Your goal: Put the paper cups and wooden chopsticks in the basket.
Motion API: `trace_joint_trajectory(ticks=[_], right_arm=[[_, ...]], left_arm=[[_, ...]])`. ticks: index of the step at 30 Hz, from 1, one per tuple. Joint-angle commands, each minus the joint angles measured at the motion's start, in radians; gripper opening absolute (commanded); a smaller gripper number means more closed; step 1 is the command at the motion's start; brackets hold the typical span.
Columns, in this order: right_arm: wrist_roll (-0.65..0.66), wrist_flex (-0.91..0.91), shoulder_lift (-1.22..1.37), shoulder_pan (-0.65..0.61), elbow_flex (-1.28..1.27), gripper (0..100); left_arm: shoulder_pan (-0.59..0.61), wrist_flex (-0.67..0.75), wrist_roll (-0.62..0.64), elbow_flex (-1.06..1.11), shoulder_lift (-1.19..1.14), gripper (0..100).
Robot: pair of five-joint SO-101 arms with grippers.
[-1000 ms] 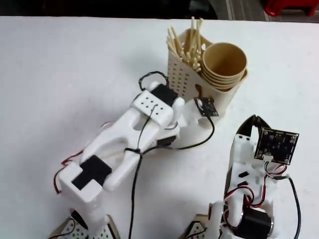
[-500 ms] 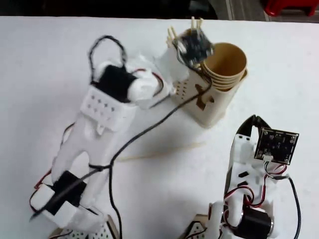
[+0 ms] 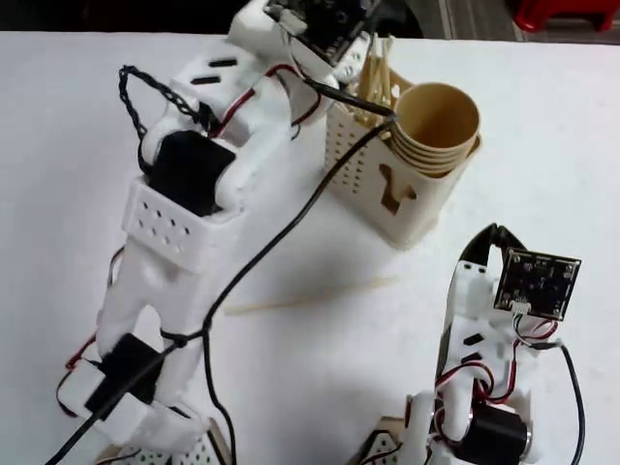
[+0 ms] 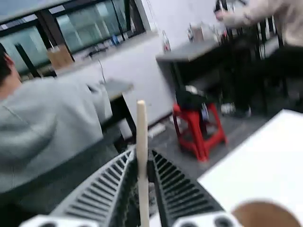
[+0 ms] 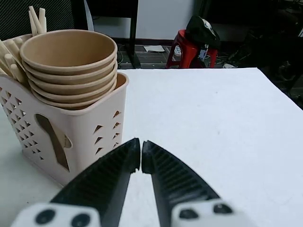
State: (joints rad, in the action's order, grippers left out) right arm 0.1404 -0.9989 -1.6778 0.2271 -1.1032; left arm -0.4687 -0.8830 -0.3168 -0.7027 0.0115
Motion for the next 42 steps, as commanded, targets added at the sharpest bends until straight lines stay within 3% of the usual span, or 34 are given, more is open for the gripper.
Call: trace_joint_trajectory(ticks=[1,7,15,19,23,30,39,42], right_arm=[[0.002,0.042,-0.013,0.004,-0.008,2.5],[0.002,0.058,-0.013,0.007,-0.02,2.5],[0.002,0.058,-0.013,0.007,-0.02,2.5],[0.002,0.058,-0.013,0.007,-0.02,2.5],[0.002,0.058,-0.013,0.007,-0.02,2.5],[0.002,0.056,-0.013,0.007,-0.02,2.5],[0.002,0.053,-0.013,0.007,-0.02,2.5],[0.002,0.053,-0.013,0.005,-0.02,2.5]], left_arm=[[0.005,0.18,0.081,-0.028,0.022,2],[0.008,0.275,0.203,-0.008,-0.105,2],[0.013,0.229,0.264,-0.009,-0.245,5],[0.013,0.089,0.265,-0.041,-0.246,18],[0.013,-0.068,0.25,-0.126,-0.228,17],[0.005,-0.466,0.044,-0.262,-0.185,17],[0.004,-0.855,0.031,-0.339,-0.143,17],[-0.004,-0.907,0.031,-0.31,-0.139,17]])
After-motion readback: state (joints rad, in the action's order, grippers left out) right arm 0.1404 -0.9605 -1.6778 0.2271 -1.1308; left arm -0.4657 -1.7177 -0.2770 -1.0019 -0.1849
